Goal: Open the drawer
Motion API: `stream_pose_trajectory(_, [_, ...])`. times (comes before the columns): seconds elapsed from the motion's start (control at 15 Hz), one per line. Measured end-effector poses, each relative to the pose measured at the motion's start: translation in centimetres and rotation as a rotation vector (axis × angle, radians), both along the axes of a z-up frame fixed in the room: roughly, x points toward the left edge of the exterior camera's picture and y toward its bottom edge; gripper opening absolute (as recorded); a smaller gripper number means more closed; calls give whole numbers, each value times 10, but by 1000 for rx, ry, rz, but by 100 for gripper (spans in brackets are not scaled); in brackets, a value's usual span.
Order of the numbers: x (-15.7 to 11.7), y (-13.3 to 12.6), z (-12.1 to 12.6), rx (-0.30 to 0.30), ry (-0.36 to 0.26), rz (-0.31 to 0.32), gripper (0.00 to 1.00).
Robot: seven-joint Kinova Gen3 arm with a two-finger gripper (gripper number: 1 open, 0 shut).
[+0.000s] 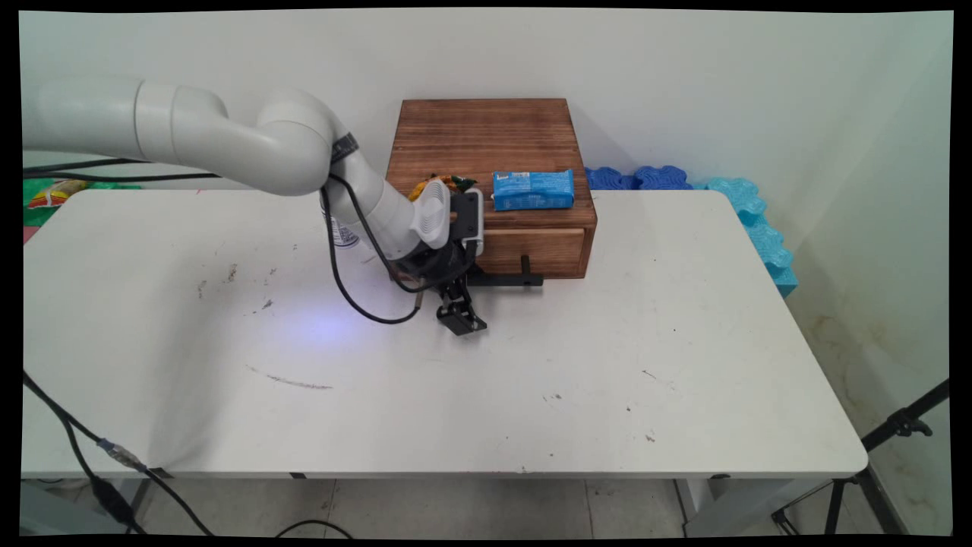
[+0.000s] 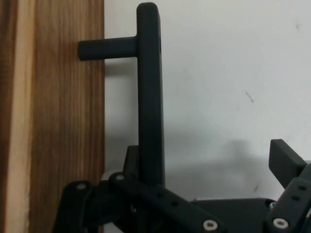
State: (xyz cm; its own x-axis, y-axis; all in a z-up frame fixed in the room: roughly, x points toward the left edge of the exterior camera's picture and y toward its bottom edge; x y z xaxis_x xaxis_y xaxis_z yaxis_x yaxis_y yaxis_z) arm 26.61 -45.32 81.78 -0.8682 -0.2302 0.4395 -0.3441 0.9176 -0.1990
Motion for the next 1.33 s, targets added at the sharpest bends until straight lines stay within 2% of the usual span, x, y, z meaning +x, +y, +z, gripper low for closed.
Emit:
stream_pose_trajectory(0.53, [-22, 22, 0, 68, 26, 45, 100])
stream_pose_trajectory(1.33, [-44, 90, 15, 147, 50, 2, 100])
